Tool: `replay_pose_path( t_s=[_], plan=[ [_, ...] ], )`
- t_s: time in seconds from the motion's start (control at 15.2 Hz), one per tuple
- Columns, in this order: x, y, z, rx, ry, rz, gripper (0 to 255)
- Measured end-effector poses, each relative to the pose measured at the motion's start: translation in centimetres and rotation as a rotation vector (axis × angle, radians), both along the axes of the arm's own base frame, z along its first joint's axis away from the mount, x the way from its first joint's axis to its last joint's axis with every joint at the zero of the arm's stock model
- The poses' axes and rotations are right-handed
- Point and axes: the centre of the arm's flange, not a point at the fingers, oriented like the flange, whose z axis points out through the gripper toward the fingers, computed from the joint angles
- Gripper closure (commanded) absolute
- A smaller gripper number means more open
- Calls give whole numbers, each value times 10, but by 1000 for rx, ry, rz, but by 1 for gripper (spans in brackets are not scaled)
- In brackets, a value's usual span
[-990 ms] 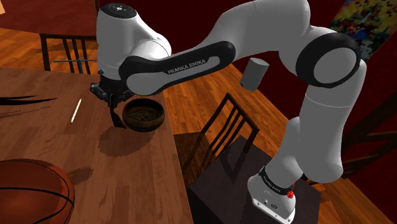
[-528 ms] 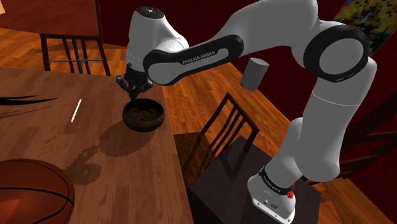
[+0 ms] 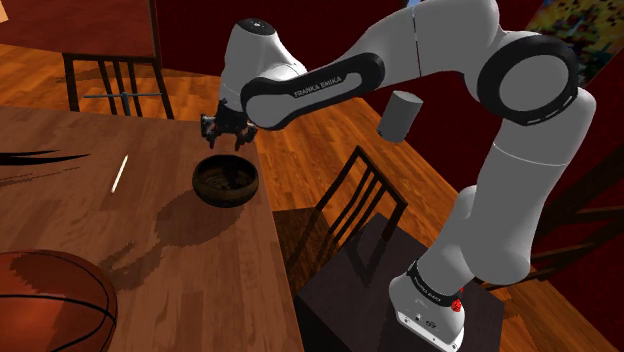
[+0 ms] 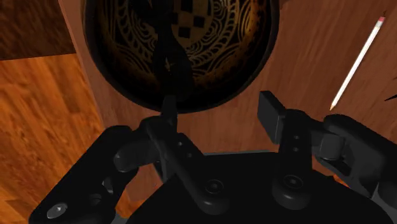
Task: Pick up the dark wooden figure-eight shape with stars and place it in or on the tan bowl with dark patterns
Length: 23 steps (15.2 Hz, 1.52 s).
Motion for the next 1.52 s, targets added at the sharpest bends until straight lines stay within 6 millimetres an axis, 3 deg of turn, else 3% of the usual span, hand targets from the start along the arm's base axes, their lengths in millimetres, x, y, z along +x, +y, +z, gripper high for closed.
replay_pose_path(
  t_s=[0.46, 0.73, 0.99, 1.39, 1.45, 1.52],
  plan=[
    [22, -43, -69, 155, 306, 121, 0],
    [23, -43, -94, 175, 336, 137, 0],
    [21, -40, -114, 176, 338, 138, 0],
    [21, -41, -118, 176, 338, 138, 0],
    [21, -41, -118, 176, 338, 138, 255],
    [23, -43, -115, 175, 332, 135, 255]
  ],
)
